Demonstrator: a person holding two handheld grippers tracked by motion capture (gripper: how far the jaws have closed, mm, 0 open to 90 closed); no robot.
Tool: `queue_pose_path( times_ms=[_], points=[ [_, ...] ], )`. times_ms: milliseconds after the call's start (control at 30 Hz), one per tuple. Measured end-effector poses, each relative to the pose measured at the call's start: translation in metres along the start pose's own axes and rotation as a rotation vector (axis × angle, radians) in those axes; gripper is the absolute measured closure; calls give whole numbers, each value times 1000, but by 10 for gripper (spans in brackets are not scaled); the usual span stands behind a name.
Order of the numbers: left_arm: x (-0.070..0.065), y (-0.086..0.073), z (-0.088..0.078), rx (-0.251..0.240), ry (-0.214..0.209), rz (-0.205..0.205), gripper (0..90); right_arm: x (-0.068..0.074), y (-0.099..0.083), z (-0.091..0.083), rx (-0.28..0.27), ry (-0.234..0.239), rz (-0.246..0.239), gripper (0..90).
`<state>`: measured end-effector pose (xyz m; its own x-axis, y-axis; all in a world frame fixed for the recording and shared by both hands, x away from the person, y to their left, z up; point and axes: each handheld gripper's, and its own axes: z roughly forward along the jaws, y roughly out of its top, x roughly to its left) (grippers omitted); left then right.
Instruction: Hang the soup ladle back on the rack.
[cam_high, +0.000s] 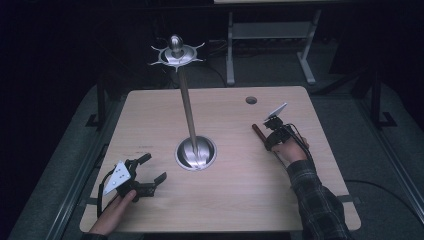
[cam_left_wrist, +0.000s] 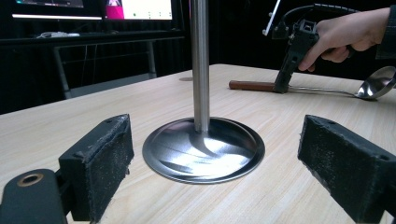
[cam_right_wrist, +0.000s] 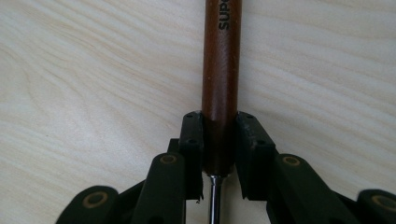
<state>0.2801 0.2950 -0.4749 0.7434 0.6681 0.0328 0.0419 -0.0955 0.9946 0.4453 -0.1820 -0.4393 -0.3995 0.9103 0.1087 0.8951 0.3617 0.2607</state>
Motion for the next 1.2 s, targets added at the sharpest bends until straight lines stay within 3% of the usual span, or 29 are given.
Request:
queue_pose_path(
  times_ms=[533, 1033, 1200],
  points=[
    [0, 0, 0, 1, 2, 0, 97, 2, -17, -44, -185, 41, -36, 736],
    [1, 0, 0, 3, 6, -2, 97, 7, -52, -76, -453, 57, -116, 737],
    [1, 0, -1, 3, 7, -4, 97, 11, -61, -85, -511, 76, -136, 737]
  ],
)
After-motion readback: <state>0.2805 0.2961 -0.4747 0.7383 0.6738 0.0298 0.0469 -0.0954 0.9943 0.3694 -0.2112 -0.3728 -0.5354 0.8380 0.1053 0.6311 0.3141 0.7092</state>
